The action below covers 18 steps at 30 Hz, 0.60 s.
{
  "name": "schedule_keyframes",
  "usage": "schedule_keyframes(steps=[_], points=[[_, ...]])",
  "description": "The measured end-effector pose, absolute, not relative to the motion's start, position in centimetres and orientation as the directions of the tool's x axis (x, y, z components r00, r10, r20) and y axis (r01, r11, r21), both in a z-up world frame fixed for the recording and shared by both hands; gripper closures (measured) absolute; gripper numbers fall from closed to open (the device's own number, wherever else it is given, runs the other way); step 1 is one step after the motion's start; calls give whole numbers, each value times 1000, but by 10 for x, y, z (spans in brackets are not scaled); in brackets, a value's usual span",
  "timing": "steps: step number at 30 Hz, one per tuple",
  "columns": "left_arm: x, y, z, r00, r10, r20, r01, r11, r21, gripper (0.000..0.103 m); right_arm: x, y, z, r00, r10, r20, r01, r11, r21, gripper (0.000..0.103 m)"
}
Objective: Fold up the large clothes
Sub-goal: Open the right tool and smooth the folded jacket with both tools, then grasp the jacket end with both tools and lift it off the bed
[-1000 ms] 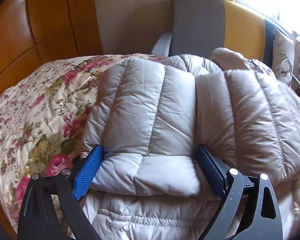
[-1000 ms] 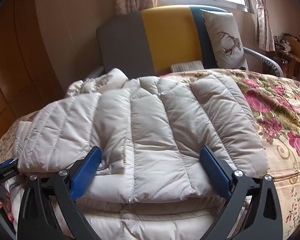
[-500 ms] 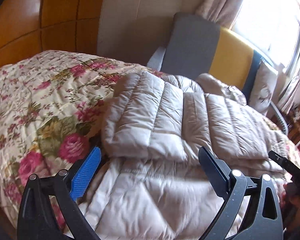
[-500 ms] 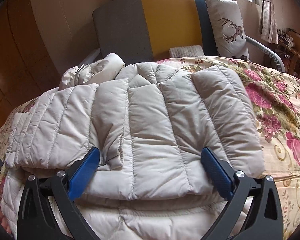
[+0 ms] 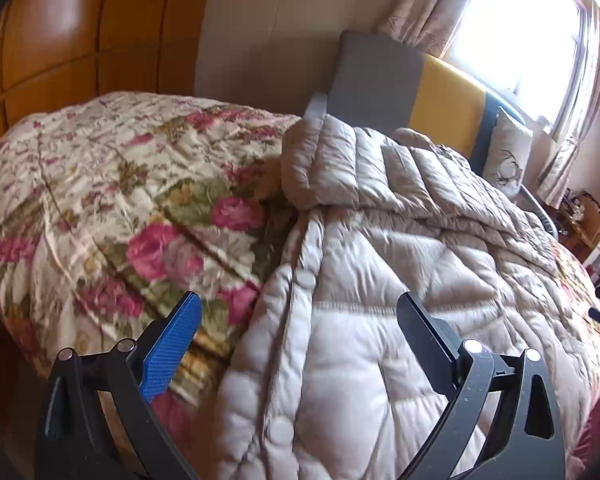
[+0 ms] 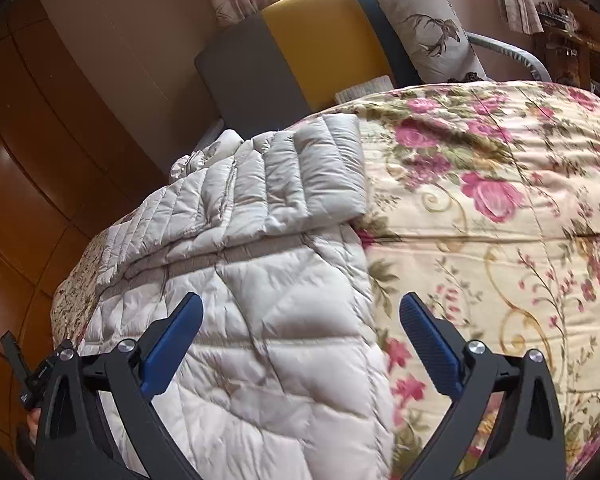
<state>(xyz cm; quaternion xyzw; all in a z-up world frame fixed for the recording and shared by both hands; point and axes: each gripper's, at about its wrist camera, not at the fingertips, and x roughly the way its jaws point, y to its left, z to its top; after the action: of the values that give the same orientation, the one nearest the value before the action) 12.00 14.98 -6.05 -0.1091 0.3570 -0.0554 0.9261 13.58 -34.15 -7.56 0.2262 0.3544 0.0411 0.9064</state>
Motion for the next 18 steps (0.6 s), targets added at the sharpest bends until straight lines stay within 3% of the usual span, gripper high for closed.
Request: schedule_keyframes(steps=[5,10,18], points=[[94,163,-63,731,-207,-650,19,959,-284,6,84,-373,-95,722,291,-628,98,855,509,18],[77,180,-72,698,-220,-682,-14,947,-320,7,48,-378,-122,691,397,-604,78,790,609,18],[49,179,-102,582,-401,-707,7,873,-488,7,33,-364,-136,690,519,-504,11,689,725,18]])
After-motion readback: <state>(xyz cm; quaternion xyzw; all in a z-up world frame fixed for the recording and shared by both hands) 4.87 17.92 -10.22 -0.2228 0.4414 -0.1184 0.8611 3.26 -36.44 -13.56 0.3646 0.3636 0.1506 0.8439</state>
